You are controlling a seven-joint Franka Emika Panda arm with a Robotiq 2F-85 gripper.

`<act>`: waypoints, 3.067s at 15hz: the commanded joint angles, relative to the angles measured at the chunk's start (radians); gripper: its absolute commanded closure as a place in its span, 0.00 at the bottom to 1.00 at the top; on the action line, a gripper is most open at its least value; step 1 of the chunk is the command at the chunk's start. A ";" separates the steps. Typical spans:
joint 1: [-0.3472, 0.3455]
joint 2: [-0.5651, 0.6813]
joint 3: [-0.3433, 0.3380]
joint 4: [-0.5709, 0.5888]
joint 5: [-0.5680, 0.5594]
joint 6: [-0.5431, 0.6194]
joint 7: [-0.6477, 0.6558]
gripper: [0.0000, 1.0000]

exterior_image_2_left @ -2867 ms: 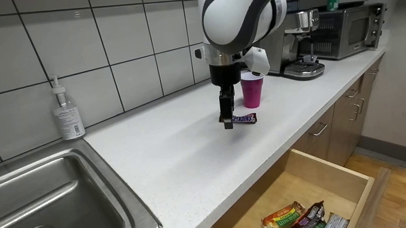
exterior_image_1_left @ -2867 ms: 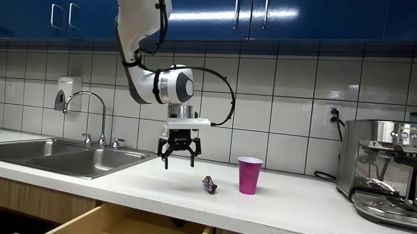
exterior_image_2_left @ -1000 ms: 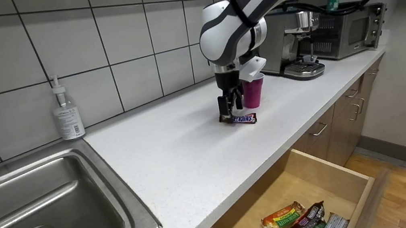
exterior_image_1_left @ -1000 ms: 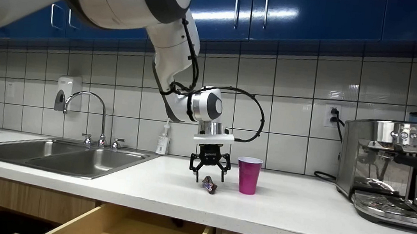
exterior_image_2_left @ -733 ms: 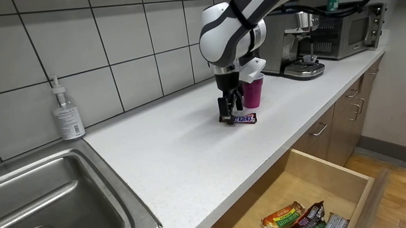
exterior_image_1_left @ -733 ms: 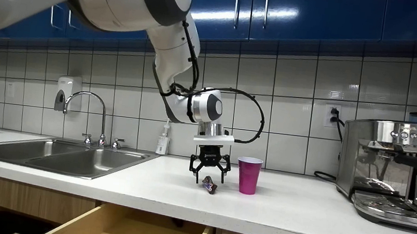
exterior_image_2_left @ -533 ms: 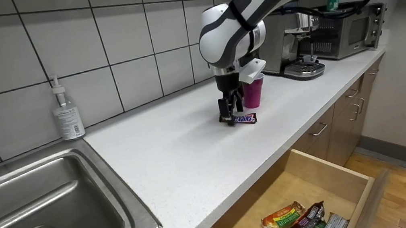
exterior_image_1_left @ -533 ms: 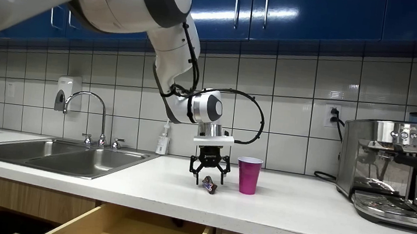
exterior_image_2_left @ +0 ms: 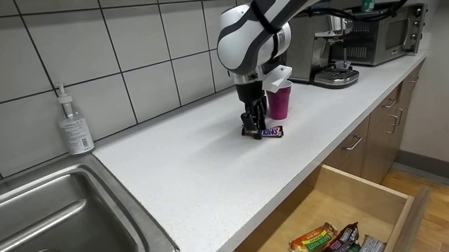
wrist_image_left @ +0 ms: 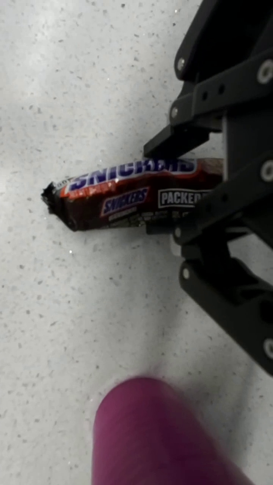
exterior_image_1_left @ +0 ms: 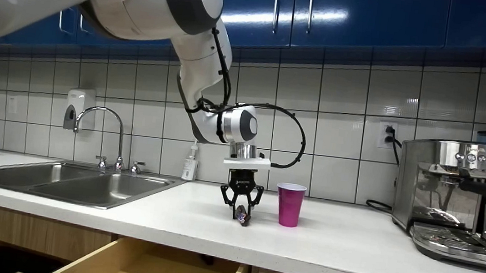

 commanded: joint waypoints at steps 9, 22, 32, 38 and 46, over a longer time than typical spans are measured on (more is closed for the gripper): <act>-0.010 -0.073 0.048 -0.035 0.019 0.007 -0.023 0.96; -0.004 -0.459 0.148 -0.562 0.017 0.083 -0.282 0.96; 0.040 -0.730 0.116 -0.941 0.001 0.108 -0.440 0.96; 0.074 -0.754 0.093 -1.066 -0.033 0.178 -0.423 0.96; 0.109 -0.628 0.087 -1.114 -0.119 0.367 -0.340 0.96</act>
